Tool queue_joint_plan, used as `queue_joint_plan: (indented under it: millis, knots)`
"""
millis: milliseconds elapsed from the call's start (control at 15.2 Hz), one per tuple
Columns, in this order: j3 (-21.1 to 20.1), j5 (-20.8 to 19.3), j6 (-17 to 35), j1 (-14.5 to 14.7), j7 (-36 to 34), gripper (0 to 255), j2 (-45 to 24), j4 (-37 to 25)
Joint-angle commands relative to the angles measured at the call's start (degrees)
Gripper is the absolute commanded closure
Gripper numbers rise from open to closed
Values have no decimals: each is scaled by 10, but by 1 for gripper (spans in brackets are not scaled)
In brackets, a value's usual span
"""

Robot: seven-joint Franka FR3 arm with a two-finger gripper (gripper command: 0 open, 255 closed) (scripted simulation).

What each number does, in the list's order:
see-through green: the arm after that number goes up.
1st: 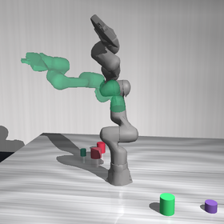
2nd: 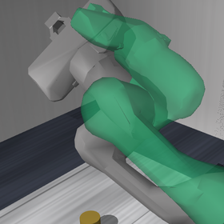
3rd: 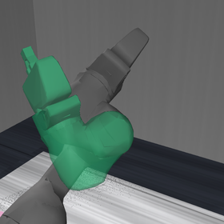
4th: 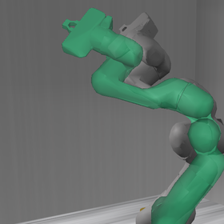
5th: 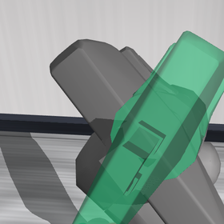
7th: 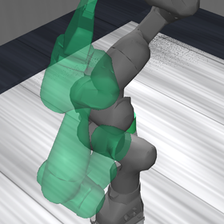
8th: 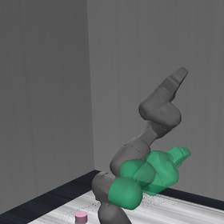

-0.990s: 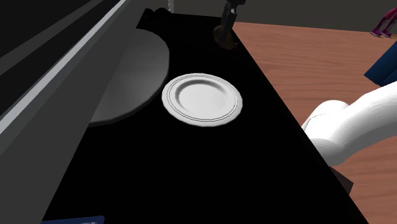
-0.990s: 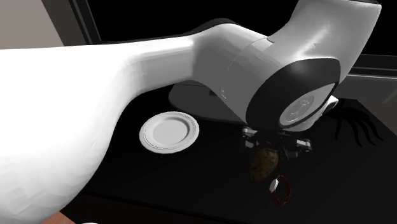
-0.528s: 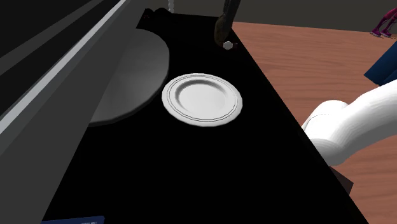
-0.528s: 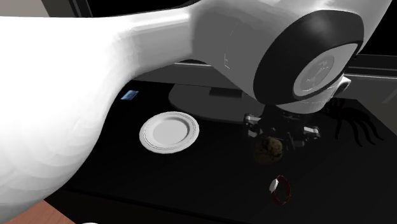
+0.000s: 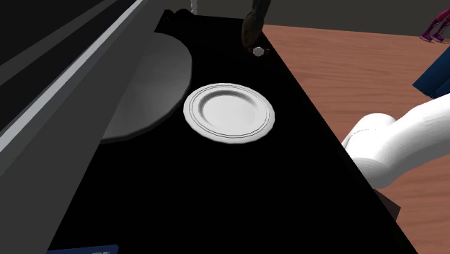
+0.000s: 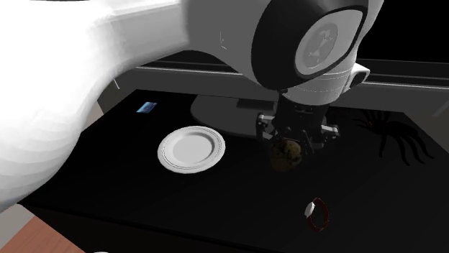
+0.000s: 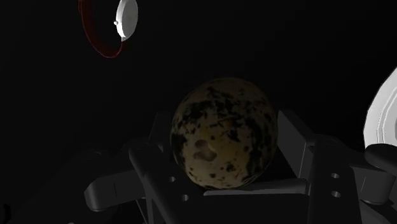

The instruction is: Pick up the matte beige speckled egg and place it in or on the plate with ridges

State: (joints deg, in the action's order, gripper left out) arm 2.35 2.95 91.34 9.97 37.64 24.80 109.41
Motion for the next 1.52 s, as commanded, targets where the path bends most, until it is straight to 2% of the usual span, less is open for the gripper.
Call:
queue_joint_plan:
  millis: [0, 594, 1188, 1452]
  knots:
    - [-18, 5, -2, 7, -25, 255, 16, 12]
    - [-112, 38, -12, 41, -145, 255, 69, 46]
    - [-219, 77, -19, 73, -277, 255, 73, 27]
    - [-220, 81, 10, 75, -273, 255, 85, 68]
